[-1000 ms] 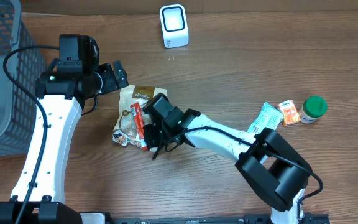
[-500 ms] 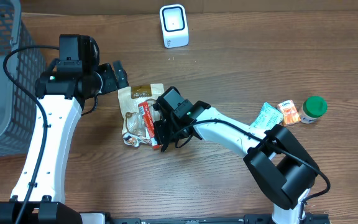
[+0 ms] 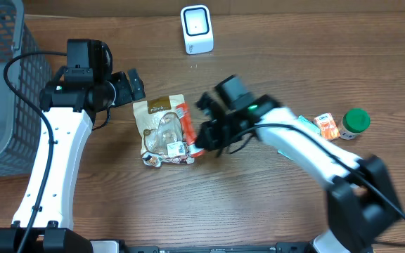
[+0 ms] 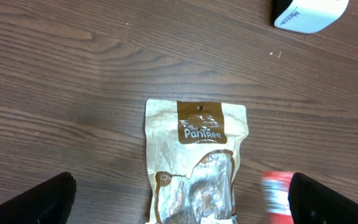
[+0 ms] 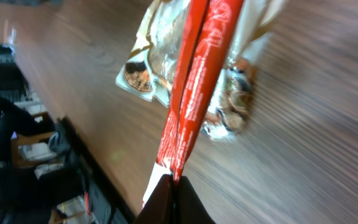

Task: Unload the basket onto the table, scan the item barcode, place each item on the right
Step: 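Pull the red stick off the brown bag and lift it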

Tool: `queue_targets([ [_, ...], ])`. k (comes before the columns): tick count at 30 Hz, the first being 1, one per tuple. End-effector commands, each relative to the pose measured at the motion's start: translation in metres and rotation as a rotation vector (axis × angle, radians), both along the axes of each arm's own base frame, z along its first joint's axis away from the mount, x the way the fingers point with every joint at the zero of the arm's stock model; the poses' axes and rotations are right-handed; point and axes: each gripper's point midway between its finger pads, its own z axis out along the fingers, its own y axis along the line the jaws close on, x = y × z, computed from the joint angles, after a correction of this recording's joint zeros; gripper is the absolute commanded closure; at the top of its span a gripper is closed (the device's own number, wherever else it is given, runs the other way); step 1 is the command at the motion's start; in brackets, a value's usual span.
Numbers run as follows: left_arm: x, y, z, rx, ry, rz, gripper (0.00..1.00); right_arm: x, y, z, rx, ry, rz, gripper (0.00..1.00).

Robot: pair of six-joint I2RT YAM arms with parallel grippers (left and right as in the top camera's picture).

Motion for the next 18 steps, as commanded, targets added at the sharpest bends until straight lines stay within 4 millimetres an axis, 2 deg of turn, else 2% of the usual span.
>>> queue_targets([
  [1,0.001,0.002,0.006,0.016,-0.018,-0.018,0.00,0.001,-0.025,0.035,0.062,-0.136,0.098,0.96],
  [4,0.001,0.002,0.006,0.016,-0.018,-0.018,0.00,-0.019,-0.040,0.050,0.125,-0.176,0.233,0.96],
  [7,0.001,0.002,0.006,0.016,-0.018,-0.018,0.00,-0.036,-0.047,0.055,0.163,-0.208,0.347,0.96],
  [12,0.001,0.002,0.006,0.016,-0.018,-0.018,0.00,-0.035,-0.047,0.055,0.164,-0.229,0.366,0.96],
  [18,0.001,0.002,0.006,0.016,-0.018,-0.018,0.00,-0.023,-0.052,0.048,0.101,-0.277,0.356,0.96],
])
